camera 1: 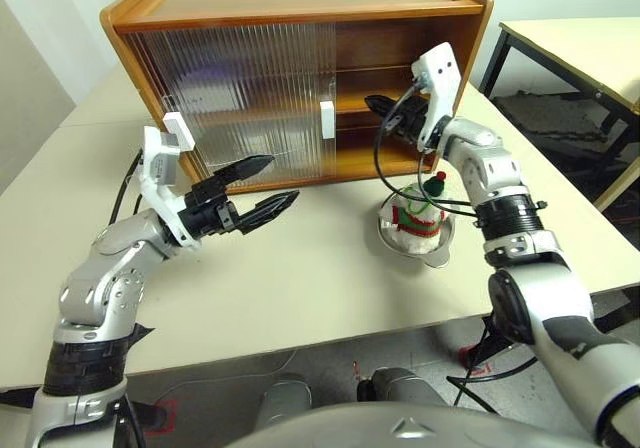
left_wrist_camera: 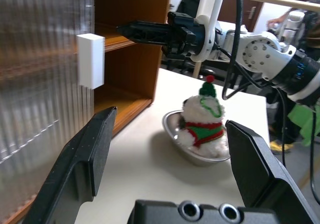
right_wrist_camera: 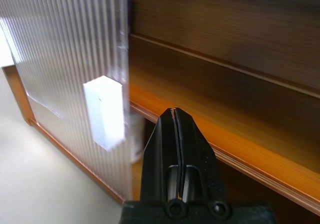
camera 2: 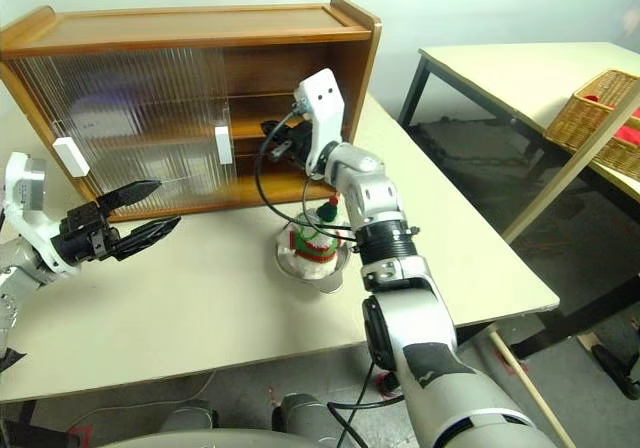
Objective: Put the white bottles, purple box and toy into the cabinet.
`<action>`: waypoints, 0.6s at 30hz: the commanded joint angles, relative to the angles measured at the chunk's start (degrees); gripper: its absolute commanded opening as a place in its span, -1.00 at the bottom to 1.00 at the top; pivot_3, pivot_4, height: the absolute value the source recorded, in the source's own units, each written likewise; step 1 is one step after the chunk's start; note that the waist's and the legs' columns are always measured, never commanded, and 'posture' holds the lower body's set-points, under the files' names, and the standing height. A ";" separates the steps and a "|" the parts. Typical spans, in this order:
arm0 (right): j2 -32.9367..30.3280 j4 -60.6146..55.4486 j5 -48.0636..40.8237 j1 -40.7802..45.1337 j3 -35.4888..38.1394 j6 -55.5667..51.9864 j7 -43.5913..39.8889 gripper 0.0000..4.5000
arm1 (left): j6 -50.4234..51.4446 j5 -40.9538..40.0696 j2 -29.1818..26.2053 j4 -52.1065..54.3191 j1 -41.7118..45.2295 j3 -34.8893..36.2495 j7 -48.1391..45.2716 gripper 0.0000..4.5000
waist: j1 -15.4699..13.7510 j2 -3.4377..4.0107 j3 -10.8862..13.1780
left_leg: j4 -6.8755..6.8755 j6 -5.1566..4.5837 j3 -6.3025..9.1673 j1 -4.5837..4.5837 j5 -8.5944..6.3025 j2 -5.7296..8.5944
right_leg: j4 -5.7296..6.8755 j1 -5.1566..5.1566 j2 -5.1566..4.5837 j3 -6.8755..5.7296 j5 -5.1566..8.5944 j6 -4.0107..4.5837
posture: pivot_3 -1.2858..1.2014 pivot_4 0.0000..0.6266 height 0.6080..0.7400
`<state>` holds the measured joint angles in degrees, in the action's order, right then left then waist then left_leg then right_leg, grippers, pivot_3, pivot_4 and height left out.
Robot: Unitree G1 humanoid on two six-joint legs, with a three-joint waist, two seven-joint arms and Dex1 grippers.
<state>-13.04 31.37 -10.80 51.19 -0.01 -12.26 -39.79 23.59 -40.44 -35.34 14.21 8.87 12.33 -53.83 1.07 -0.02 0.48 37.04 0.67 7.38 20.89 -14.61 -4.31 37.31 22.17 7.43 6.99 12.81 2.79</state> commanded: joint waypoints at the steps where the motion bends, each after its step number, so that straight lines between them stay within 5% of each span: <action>1: -2.63 -3.68 -1.00 -2.37 1.31 -2.46 -0.52 -0.98 | -0.29 0.83 0.16 -1.57 0.85 -1.12 -0.75 1.00 | 0.07 0.00 0.00 | 0.02 -0.01 0.00 -0.01 0.01 0.00 | 0.00 -0.02 0.00 0.00 -0.01 -0.02 | 0.00 -1.00 1.00; 6: -6.96 -16.21 -5.23 -7.91 2.97 -8.49 -3.06 -0.57 | -0.45 1.00 0.00 -2.43 1.12 -1.11 -1.62 1.00 | 0.42 0.00 0.00 | 0.12 -0.04 -0.05 0.00 0.03 0.02 | 0.00 -0.06 0.06 0.01 -0.11 -0.20 | -0.01 -1.00 1.00; 15: -16.54 -35.77 -18.03 -22.25 9.23 -19.42 -9.34 0.95 | -0.94 1.42 0.04 -3.82 1.48 -1.48 -2.80 1.00 | 0.91 -0.03 0.01 | 0.81 -0.01 0.04 -0.06 -0.01 0.03 | -0.02 -0.58 0.64 0.22 0.12 -0.23 | -0.03 -0.98 1.00; 18: -20.13 -36.79 -20.34 -28.39 11.08 -19.22 -13.36 0.99 | -1.00 1.53 0.21 -4.00 1.60 -1.82 -2.97 1.00 | 0.97 -0.13 0.03 | 0.92 0.05 0.06 -0.20 -0.04 0.09 | -0.13 -0.84 0.59 0.22 0.14 -0.27 | -0.03 -0.97 1.00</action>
<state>-32.38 -4.64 -29.68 23.74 10.24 -30.87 -51.49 22.97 -39.88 -35.13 10.76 10.06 11.23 -56.54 2.04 -0.15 0.51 38.01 0.80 7.46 20.61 -14.70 -4.20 37.16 21.24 7.99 7.21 12.98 2.49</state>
